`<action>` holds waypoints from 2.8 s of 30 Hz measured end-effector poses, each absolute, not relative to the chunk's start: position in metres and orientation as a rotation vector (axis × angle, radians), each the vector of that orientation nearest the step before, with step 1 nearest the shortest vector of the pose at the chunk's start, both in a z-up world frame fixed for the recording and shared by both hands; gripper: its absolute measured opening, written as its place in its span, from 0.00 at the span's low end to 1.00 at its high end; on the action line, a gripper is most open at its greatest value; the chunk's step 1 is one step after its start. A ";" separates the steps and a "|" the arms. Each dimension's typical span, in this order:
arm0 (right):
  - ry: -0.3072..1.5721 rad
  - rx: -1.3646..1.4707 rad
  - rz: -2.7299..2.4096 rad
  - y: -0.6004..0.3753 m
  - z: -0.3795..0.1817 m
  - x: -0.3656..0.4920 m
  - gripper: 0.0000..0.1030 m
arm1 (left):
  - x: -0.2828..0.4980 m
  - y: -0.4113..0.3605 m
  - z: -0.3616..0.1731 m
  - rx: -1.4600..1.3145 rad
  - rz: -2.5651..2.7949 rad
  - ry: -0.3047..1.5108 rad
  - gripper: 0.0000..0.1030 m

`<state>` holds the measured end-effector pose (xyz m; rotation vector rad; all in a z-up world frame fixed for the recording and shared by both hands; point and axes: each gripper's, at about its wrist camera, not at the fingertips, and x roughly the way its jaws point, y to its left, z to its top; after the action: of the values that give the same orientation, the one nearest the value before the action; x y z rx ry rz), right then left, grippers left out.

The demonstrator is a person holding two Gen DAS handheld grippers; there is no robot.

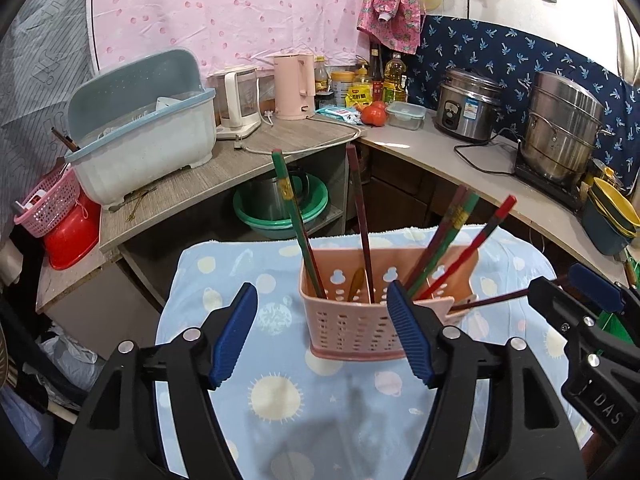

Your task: Organize utensils

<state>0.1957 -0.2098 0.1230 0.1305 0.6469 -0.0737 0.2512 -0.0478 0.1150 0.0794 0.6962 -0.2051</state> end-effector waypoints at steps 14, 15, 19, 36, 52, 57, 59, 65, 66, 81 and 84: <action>0.706 0.127 -0.087 -0.205 0.097 0.160 0.71 | 0.211 -0.046 0.098 0.065 -0.179 0.720 0.85; 0.709 0.134 -0.087 -0.206 0.095 0.158 0.76 | 0.210 -0.046 0.097 0.063 -0.175 0.724 0.85; 0.725 0.156 -0.097 -0.209 0.088 0.150 0.82 | 0.203 -0.043 0.092 0.059 -0.159 0.735 0.91; 0.748 0.122 -0.108 -0.201 0.082 0.128 0.94 | 0.186 -0.036 0.078 0.044 -0.138 0.780 0.93; 0.750 0.099 -0.147 -0.202 0.078 0.119 0.94 | 0.176 -0.039 0.071 0.061 -0.124 0.791 0.93; 0.749 0.097 -0.155 -0.202 0.077 0.118 0.94 | 0.175 -0.038 0.073 0.060 -0.121 0.783 0.93; 0.747 0.092 -0.161 -0.201 0.077 0.117 0.94 | 0.175 -0.038 0.074 0.062 -0.120 0.782 0.93; 0.747 0.087 -0.163 -0.200 0.076 0.116 0.94 | 0.175 -0.038 0.074 0.062 -0.120 0.784 0.93; 0.747 0.086 -0.163 -0.199 0.076 0.116 0.94 | 0.175 -0.038 0.075 0.062 -0.119 0.784 0.93; 0.755 0.088 -0.158 -0.197 0.072 0.116 0.94 | 0.177 -0.036 0.073 0.069 -0.105 0.786 0.93; 0.757 0.087 -0.159 -0.197 0.071 0.116 0.94 | 0.176 -0.036 0.073 0.077 -0.102 0.779 0.93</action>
<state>0.1161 -0.1967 0.0714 0.0870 0.7568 -0.1587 0.1762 -0.0359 0.0732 0.0765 0.7792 -0.1019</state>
